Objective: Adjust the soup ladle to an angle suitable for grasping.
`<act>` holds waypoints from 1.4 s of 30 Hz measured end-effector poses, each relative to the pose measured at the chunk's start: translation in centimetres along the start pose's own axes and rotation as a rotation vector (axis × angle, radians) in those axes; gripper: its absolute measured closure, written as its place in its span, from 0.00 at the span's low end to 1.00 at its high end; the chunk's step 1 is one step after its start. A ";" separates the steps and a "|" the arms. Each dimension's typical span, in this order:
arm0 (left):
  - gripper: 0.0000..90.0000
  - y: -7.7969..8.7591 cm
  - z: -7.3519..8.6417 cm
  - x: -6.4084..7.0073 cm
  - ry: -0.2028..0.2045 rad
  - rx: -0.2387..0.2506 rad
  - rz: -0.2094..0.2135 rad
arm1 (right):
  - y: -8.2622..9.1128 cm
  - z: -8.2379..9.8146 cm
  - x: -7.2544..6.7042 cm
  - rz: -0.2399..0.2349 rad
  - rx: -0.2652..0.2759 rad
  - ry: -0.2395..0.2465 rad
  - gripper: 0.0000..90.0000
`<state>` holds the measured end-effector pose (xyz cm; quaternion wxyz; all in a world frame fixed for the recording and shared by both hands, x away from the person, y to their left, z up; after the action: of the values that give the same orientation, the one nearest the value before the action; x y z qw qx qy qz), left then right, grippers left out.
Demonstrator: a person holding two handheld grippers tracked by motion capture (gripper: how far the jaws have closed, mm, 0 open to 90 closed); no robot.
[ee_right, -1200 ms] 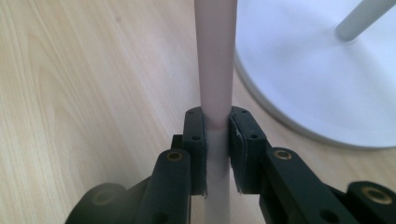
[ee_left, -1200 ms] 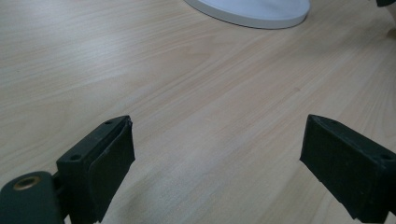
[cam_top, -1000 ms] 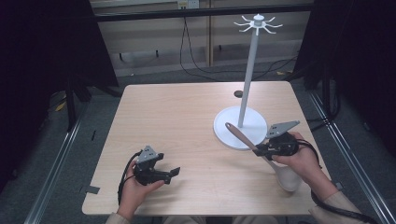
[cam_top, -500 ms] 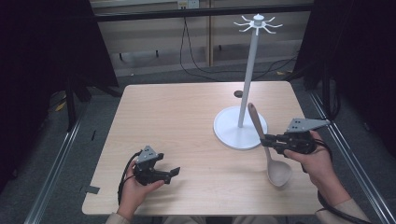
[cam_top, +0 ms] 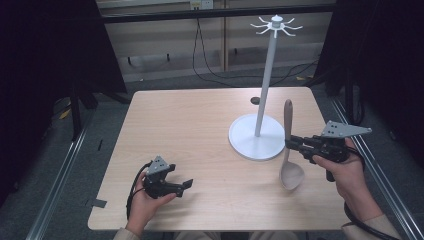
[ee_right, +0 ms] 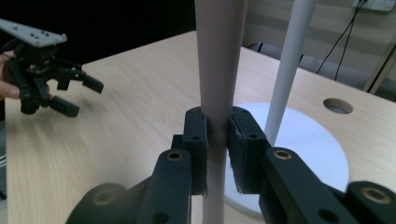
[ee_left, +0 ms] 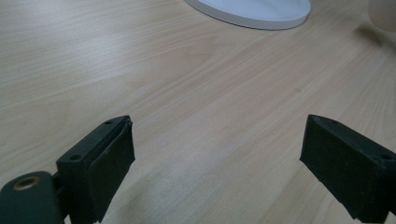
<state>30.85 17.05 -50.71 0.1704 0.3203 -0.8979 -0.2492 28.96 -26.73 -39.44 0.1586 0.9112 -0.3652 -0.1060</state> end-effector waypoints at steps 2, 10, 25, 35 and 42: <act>0.11 0.0 0.0 0.0 0.000 -0.001 0.001 | 0.0 -0.4 0.0 0.000 0.015 -0.001 0.87; 0.11 0.0 0.0 -0.1 -0.001 0.003 0.004 | -0.1 -2.2 0.2 0.036 0.050 -0.009 0.87; 0.10 0.2 0.1 -0.2 0.003 0.007 -0.002 | 0.1 -4.3 0.7 0.089 0.070 -0.028 0.87; 0.08 0.3 0.0 -0.2 0.014 0.024 0.012 | 0.4 -5.9 1.3 0.122 0.095 -0.042 0.87; 0.07 0.5 0.0 -0.2 0.024 0.028 0.016 | 0.5 -7.1 1.4 0.132 0.093 -0.040 0.87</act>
<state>30.78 17.53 -50.46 0.1786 0.3184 -0.9018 -0.2312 31.79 -26.57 -32.81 0.1155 0.8892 -0.4321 -0.0964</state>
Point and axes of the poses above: each handheld gripper's, and its own axes: y roughly backward along the jaws, z roughly out of its underside, x roughly to its right, the point moved 3 cm from there along -y, roughly forward along the jaws, and after that the axes turned 1 degree about -z, right-handed, at the moved point
